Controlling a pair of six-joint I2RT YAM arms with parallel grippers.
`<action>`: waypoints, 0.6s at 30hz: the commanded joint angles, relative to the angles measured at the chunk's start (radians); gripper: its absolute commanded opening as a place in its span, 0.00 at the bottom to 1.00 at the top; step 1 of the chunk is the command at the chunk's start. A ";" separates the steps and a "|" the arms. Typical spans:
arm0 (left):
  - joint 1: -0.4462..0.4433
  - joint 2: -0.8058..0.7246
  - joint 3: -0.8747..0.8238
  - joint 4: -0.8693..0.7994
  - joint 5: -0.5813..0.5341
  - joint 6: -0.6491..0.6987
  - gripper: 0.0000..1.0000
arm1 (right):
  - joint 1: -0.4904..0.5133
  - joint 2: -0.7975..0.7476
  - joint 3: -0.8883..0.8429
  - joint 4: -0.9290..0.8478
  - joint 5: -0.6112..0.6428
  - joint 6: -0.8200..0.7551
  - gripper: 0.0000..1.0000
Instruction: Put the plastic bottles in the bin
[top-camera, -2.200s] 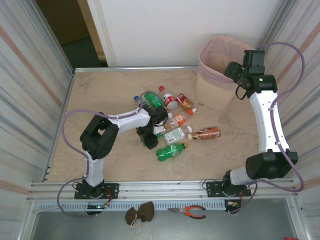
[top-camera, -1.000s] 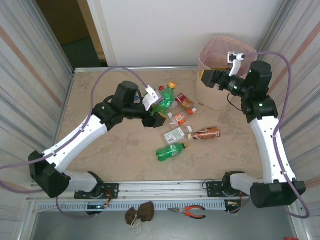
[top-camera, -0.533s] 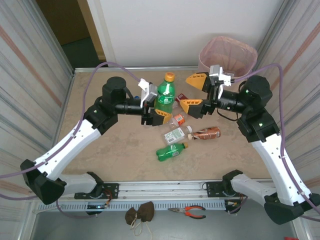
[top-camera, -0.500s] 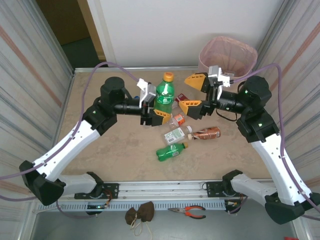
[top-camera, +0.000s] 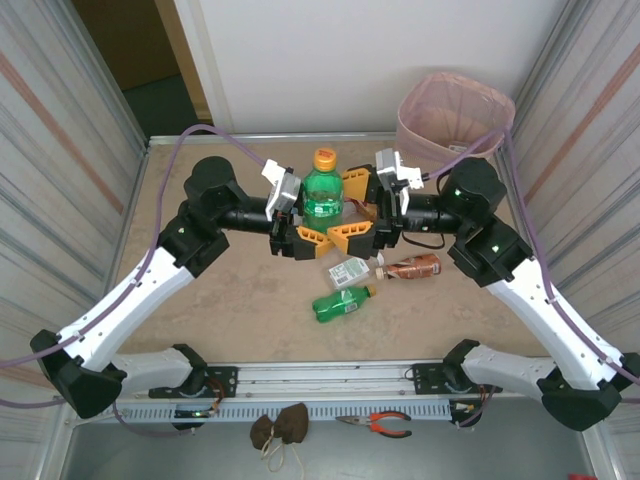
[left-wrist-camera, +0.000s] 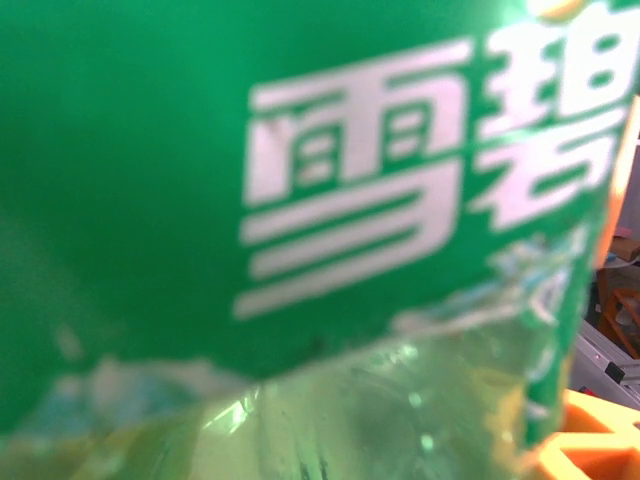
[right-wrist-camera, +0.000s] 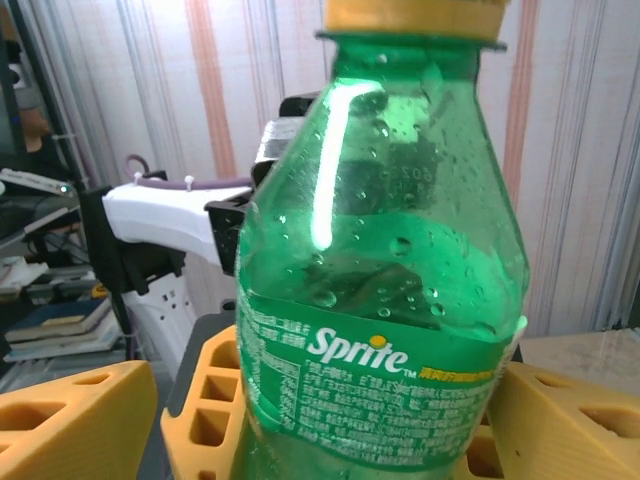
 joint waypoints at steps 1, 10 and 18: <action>-0.007 0.008 0.005 0.018 0.018 -0.005 0.52 | 0.017 0.025 0.032 0.032 0.024 0.041 0.81; -0.010 0.025 0.029 -0.023 0.023 0.017 0.52 | 0.028 0.064 0.060 0.060 0.054 0.107 0.69; -0.011 0.018 0.028 -0.033 0.013 0.026 0.54 | 0.033 0.072 0.062 0.073 0.055 0.131 0.59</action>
